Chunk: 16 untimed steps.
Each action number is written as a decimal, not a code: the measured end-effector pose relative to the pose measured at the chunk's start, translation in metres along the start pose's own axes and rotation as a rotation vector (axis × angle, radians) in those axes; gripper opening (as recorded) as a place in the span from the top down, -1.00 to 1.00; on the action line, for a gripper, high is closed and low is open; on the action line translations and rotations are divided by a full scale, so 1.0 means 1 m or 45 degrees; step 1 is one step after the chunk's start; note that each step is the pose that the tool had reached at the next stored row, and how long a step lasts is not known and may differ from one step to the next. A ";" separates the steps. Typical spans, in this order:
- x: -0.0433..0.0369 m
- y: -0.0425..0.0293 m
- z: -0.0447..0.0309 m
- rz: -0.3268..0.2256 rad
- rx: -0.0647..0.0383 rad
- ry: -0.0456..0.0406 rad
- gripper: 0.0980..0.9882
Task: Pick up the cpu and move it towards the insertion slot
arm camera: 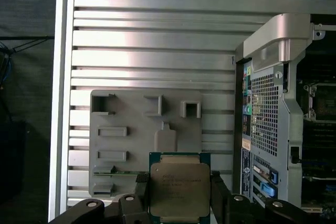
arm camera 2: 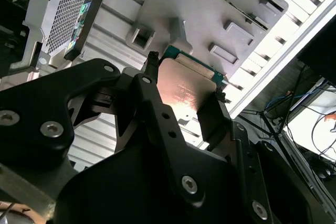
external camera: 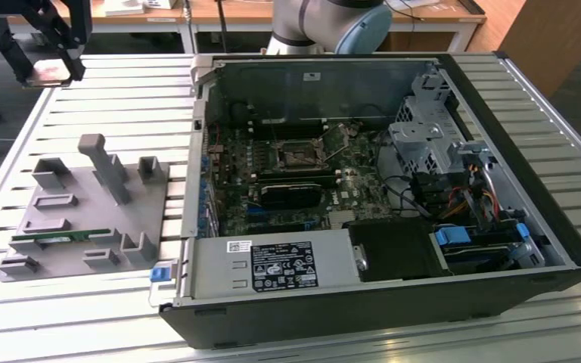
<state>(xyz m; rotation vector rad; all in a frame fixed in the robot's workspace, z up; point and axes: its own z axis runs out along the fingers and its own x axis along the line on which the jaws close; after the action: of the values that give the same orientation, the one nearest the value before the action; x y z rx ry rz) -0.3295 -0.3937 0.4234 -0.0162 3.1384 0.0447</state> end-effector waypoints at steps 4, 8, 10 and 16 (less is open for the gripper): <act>-0.0042 0.0000 0.0000 0.000 0.000 0.000 0.00; -0.0086 -0.0001 0.0000 0.000 0.000 0.000 0.00; -0.0106 -0.0001 0.0000 0.000 0.000 0.000 0.00; -0.0162 -0.0002 0.0000 0.000 0.000 0.000 0.00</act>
<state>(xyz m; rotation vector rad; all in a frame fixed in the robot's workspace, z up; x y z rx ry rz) -0.3133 -0.3937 0.4234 -0.0162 3.1385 0.0447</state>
